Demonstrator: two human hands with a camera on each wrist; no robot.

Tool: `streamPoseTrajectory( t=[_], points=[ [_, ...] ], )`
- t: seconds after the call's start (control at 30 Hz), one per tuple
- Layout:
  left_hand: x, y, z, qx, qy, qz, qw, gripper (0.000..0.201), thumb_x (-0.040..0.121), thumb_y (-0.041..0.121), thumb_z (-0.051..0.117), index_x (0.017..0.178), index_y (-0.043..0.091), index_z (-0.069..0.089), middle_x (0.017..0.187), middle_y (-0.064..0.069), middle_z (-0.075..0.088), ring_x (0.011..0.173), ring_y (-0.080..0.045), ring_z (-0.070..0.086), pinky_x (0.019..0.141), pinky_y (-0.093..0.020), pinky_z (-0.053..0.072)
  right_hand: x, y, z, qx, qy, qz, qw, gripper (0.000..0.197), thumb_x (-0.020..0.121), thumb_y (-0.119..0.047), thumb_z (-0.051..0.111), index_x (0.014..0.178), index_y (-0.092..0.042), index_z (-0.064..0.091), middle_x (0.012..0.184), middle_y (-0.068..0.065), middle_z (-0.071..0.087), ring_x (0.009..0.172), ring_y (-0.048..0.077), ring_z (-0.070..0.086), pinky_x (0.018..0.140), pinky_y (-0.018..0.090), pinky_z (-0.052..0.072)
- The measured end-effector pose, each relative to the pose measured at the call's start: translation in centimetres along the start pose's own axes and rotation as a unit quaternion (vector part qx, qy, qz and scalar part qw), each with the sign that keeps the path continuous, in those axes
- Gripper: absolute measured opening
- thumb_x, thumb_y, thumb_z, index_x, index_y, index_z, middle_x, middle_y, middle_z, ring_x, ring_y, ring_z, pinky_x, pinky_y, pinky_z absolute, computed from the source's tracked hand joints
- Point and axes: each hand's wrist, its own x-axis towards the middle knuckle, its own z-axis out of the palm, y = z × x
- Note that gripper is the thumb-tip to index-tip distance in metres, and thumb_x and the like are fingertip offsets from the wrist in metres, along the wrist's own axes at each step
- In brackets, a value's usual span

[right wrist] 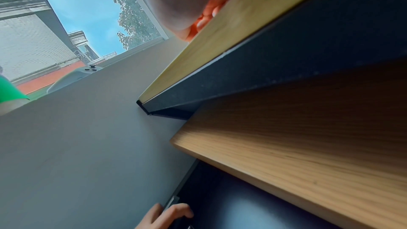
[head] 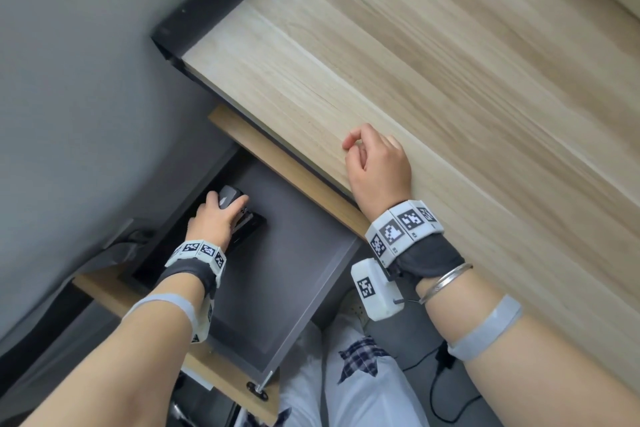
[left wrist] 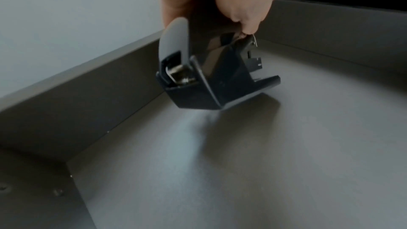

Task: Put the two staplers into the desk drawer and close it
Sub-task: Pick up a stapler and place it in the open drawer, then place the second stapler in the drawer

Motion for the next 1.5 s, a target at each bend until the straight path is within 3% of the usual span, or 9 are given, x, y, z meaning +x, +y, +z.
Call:
streamPoseTrajectory(
  t=[0.13,0.27,0.5,0.7,0.83,1.0,1.27,1.4,1.5],
  points=[
    [-0.3,-0.2,1.1,-0.004,0.021,-0.002,1.0,0.059,0.09,0.009,0.045,0.133,0.048,0.037,0.123,-0.014,0.038,0.108,-0.036,0.044,0.091,-0.047,0.044,0.0,0.1,0.0,0.004,0.005,-0.008,1.0,0.015,0.085,-0.008,0.047,0.084,-0.013,0.061,0.052,-0.021,0.029,0.069,0.016,0.043,0.067,0.027,0.035],
    [-0.5,-0.1,1.3,-0.005,0.019,0.018,1.0,0.086,0.087,0.004,0.048,0.134,0.063,0.008,0.113,-0.009,0.037,0.093,-0.03,0.047,0.069,-0.039,0.042,-0.1,0.1,0.0,0.003,0.003,-0.01,1.0,0.015,0.086,-0.008,0.047,0.084,-0.013,0.061,0.052,-0.02,0.03,0.069,0.016,0.042,0.067,0.028,0.037],
    [-0.7,0.5,0.7,-0.012,-0.021,0.024,0.999,0.096,0.08,0.006,0.064,0.142,0.054,0.008,0.11,-0.011,0.044,0.07,-0.026,0.047,0.056,-0.033,0.044,-0.1,0.2,0.0,-0.003,-0.006,-0.013,1.0,0.014,0.088,-0.01,0.046,0.086,-0.014,0.06,0.055,-0.02,0.033,0.072,0.017,0.048,0.07,0.033,0.043],
    [-0.4,0.9,0.5,-0.008,-0.057,0.013,0.998,0.087,0.079,0.02,0.069,0.143,0.047,0.018,0.119,-0.015,0.043,0.076,-0.028,0.048,0.063,-0.034,0.046,-0.2,0.2,-0.3,-0.003,-0.007,-0.019,1.0,0.015,0.088,-0.01,0.046,0.086,-0.014,0.061,0.06,-0.017,0.041,0.072,0.016,0.048,0.067,0.032,0.043],
    [-1.1,1.6,-0.8,-0.007,-0.099,0.003,0.995,0.084,0.074,0.027,0.074,0.141,0.042,0.025,0.128,-0.011,0.042,0.104,-0.032,0.057,0.076,-0.038,0.05,-0.2,0.1,-0.5,0.009,-0.015,-0.009,1.0,0.015,0.087,-0.006,0.048,0.085,-0.011,0.062,0.06,-0.016,0.041,0.072,0.021,0.05,0.068,0.033,0.042],
    [-2.4,4.2,-6.1,0.024,-0.106,-0.012,0.994,0.049,0.08,0.027,0.061,0.125,0.015,0.047,0.121,-0.012,0.05,0.107,-0.034,0.057,0.081,-0.04,0.049,-0.7,0.1,-1.9,0.006,-0.072,0.007,0.997,0.017,0.088,-0.004,0.046,0.091,-0.008,0.063,0.075,0.005,0.065,0.084,0.029,0.056,0.075,0.037,0.045],
    [-7.3,10.5,-15.7,0.099,-0.193,0.137,0.966,0.037,0.087,0.025,0.06,0.121,0.011,0.057,0.123,-0.009,0.062,0.113,-0.028,0.058,0.098,-0.036,0.047,-2.3,1.3,-8.2,-0.016,-0.152,0.119,0.981,0.024,0.094,-0.011,0.038,0.103,-0.011,0.061,0.088,0.009,0.067,0.077,0.026,0.056,0.065,0.029,0.039],
    [-9.3,14.4,-19.2,0.076,-0.197,0.184,0.96,0.025,0.086,0.025,0.059,0.109,0.016,0.066,0.104,-0.004,0.062,0.064,-0.013,0.056,0.07,-0.029,0.052,-2.6,3.7,-12.1,-0.043,-0.135,0.162,0.976,0.026,0.093,-0.012,0.038,0.103,-0.015,0.062,0.094,0.014,0.071,0.087,0.033,0.065,0.065,0.03,0.042],
    [-9.8,18.2,-20.9,0.047,-0.172,0.212,0.961,0.025,0.086,0.021,0.06,0.108,0.011,0.065,0.107,-0.006,0.066,0.053,-0.004,0.048,0.053,-0.016,0.042,-2.7,6.0,-15.2,-0.06,-0.115,0.192,0.973,0.027,0.093,-0.012,0.037,0.102,-0.017,0.063,0.097,0.014,0.071,0.087,0.033,0.066,0.067,0.032,0.047]
  ],
)
